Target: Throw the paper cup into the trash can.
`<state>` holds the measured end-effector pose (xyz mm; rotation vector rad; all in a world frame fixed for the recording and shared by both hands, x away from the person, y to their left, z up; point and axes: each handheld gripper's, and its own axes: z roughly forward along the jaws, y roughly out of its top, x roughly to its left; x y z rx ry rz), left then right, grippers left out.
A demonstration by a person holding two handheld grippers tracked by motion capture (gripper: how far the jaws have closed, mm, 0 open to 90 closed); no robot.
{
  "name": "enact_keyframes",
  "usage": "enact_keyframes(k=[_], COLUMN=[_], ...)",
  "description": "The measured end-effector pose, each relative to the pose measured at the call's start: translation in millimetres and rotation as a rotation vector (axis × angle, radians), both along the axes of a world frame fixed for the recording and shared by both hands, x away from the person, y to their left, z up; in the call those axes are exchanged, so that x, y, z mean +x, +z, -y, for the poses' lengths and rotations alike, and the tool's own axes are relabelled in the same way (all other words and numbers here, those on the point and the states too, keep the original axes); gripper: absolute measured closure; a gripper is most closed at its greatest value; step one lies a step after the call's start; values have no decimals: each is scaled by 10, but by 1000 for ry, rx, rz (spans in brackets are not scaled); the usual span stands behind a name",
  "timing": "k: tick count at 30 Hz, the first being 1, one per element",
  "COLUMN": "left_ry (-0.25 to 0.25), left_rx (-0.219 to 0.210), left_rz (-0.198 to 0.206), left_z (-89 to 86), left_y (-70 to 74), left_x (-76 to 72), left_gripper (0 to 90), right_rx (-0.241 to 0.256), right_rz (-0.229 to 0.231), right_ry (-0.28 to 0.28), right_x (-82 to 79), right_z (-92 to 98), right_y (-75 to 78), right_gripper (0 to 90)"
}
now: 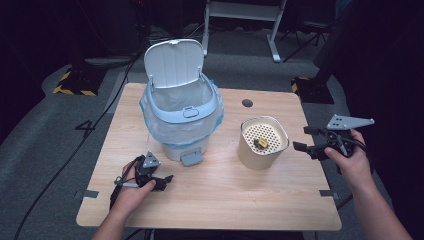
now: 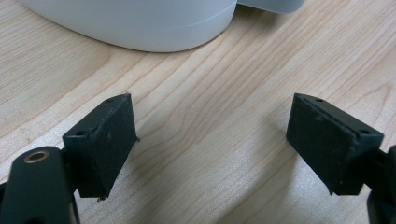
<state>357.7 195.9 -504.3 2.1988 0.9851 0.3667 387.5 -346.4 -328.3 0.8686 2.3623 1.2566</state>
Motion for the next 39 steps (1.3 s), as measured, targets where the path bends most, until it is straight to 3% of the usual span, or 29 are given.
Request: enact_keyframes(k=[9, 21, 29, 35, 39], left_ry=[0, 0, 0, 21, 21], left_rx=[0, 0, 1, 1, 2], left_rz=[0, 0, 0, 4, 4], left_z=[0, 0, 0, 15, 15], left_y=[0, 0, 0, -2, -2], left_x=[0, 0, 0, -14, -14], left_gripper=[161, 161, 161, 160, 160], right_rx=[6, -21, -31, -90, -87], right_rz=[-48, -114, -117, -109, -110], right_ry=[-54, -104, -121, -124, -116], right_x=[-222, -328, -371, -407, -414], right_z=[162, 254, 216, 149, 110], right_y=[-450, -978, -1321, -1565, -1709], right_gripper=[243, 237, 204, 189, 184])
